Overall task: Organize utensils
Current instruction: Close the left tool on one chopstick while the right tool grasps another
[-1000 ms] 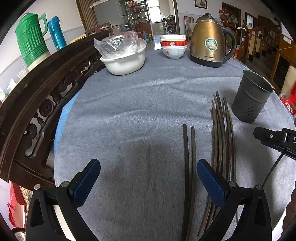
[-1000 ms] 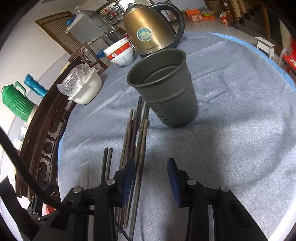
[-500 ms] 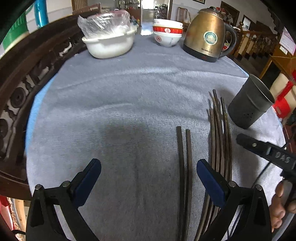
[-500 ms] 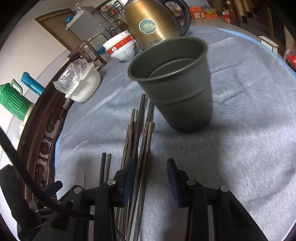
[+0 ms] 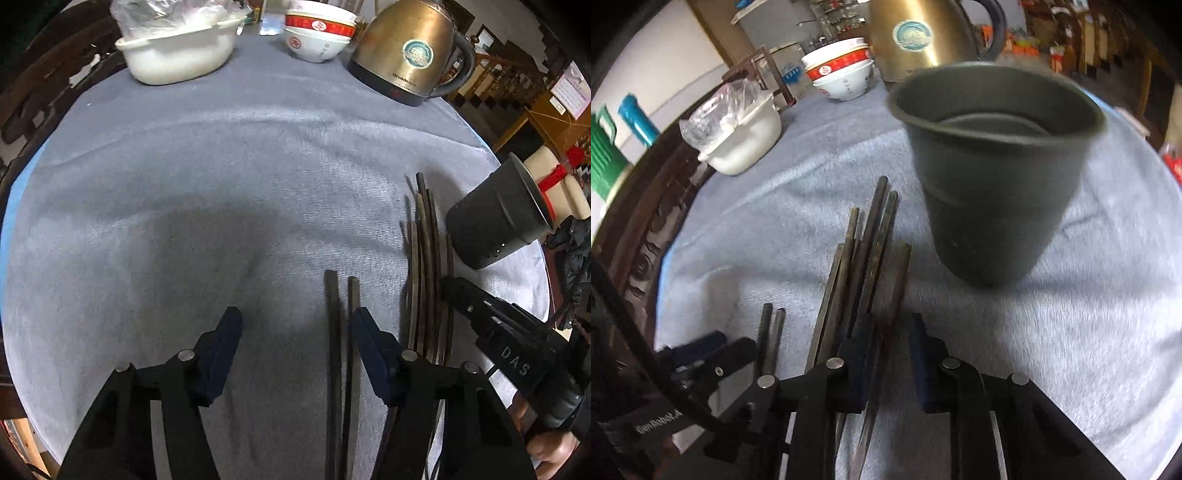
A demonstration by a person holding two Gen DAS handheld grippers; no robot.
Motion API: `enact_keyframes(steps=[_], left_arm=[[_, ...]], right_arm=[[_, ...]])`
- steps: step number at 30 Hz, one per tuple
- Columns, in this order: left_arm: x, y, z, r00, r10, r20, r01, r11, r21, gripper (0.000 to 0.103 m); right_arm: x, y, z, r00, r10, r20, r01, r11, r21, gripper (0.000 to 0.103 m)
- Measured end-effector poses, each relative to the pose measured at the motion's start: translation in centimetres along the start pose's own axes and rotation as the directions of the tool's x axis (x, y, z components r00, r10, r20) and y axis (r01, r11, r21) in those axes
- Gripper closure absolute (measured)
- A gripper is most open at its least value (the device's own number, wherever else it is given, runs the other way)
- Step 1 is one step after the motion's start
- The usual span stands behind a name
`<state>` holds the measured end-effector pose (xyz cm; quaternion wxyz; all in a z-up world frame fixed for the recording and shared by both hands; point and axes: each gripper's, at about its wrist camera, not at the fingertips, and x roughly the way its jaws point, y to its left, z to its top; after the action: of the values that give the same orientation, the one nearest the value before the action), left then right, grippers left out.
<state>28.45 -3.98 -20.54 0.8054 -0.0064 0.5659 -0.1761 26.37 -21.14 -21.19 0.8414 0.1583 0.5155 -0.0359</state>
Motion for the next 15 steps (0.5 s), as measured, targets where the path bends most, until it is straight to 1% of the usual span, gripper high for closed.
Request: enact_keyframes(steps=[2,3,5,7,8,9,10,12,15], left_arm=[[0.3,-0.1,0.3,1.0,0.001,-0.006,-0.001,1.0,0.001,0.039],[0.5,-0.2,0.6,1.0,0.003,-0.007,-0.003,1.0,0.008,0.039],[0.6,-0.6,0.6,1.0,0.017,0.0,-0.017,1.0,0.026,0.039],[0.9,-1.2,0.7,0.999,0.046,0.005,-0.046,0.997,0.06,0.041],[1.1,-1.4,0.7,0.998,0.061,0.009,-0.062,0.995,0.076,0.044],[1.4,-1.7,0.7,0.995,0.098,0.021,-0.1,0.989,0.109,0.052],[1.5,-1.7,0.7,0.994,0.11,0.027,-0.113,0.986,0.123,0.058],[1.6,-1.4,1.0,0.994,0.109,0.03,-0.112,0.985,0.13,0.061],[1.5,-1.0,1.3,0.996,0.09,0.008,-0.09,0.987,0.135,0.061]], right_arm=[[0.0,0.1,0.2,1.0,-0.002,-0.006,0.002,1.0,-0.01,0.082],[-0.1,0.0,0.2,1.0,0.001,-0.005,-0.001,1.0,-0.016,0.084],[-0.2,-0.1,0.1,1.0,-0.015,-0.005,0.015,0.999,-0.039,0.091],[-0.3,-0.5,0.0,1.0,-0.003,-0.012,0.003,0.999,-0.037,0.092],[-0.4,-0.6,0.0,1.0,-0.003,-0.017,0.002,0.999,-0.039,0.092],[-0.5,-0.8,-0.1,1.0,-0.005,-0.024,0.004,0.999,-0.043,0.093],[-0.6,-0.9,-0.1,0.999,-0.005,-0.034,0.004,0.999,-0.042,0.093],[-0.5,-1.0,-0.1,0.999,0.002,-0.047,-0.004,0.999,-0.042,0.092],[-0.2,-0.8,0.3,0.998,-0.008,-0.057,0.006,0.999,-0.032,0.092]])
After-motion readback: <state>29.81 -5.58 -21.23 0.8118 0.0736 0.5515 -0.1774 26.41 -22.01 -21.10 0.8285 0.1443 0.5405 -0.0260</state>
